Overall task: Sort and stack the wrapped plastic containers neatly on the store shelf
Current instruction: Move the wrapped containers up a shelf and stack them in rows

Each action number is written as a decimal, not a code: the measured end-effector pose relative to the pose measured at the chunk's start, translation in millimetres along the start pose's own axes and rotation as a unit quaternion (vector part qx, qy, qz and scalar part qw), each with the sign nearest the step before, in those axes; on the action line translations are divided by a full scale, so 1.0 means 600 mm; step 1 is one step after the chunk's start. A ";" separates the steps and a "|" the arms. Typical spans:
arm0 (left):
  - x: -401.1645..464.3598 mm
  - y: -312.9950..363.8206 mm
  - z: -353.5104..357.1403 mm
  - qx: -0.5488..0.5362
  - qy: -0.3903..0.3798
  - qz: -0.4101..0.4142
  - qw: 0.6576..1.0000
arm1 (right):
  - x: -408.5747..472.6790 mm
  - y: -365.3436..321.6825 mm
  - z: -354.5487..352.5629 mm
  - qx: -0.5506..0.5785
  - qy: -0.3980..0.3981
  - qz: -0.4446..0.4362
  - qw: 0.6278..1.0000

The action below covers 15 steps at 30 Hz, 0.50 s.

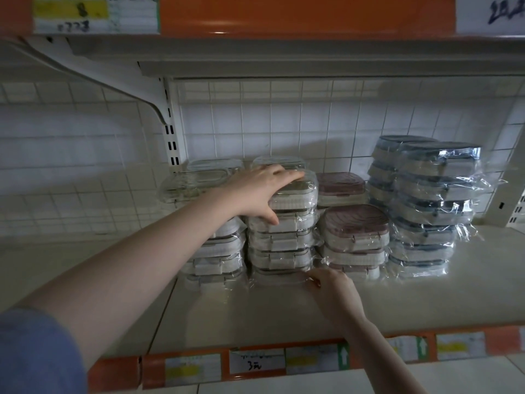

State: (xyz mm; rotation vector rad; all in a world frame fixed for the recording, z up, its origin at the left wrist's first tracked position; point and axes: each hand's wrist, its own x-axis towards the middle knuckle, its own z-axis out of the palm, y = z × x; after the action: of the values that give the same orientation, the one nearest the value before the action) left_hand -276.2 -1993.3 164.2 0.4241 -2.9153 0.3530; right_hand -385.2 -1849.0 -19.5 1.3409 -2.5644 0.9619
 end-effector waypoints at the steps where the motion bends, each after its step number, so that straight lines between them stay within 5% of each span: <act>1: -0.001 0.000 -0.001 -0.002 -0.001 0.002 1.000 | -0.004 0.001 -0.003 -0.011 0.001 0.003 1.000; 15: -0.008 0.031 -0.030 0.009 0.031 0.037 0.999 | -0.076 0.044 -0.066 -0.167 0.058 0.097 0.979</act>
State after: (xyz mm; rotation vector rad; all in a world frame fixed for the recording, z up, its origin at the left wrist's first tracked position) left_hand -274.7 -1970.3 176.5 0.3019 -2.8752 0.3954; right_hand -385.3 -1783.3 -17.0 0.9344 -2.6485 0.5731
